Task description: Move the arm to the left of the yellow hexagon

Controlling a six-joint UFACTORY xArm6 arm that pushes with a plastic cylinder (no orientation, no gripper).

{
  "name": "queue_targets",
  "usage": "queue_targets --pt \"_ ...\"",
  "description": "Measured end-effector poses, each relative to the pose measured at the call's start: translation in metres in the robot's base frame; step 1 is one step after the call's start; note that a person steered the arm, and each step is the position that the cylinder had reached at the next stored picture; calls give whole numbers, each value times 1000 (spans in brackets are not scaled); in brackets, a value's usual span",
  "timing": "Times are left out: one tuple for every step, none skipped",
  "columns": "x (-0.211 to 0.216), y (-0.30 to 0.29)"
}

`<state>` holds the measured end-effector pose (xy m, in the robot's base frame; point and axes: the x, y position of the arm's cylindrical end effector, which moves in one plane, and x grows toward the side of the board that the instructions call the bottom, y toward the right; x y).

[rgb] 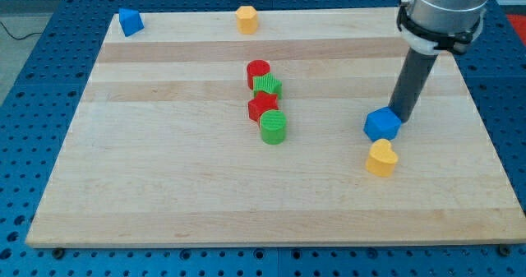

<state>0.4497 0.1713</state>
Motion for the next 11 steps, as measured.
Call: queue_targets --pt "9 -7" --pt "3 15" --pt "-29 20" --pt "-112 11" --pt "-181 -23" --pt "-170 -67" --pt "-152 -101" --pt "-168 -161" --pt "-178 -237" --pt "-185 -297" --pt "-224 -296"
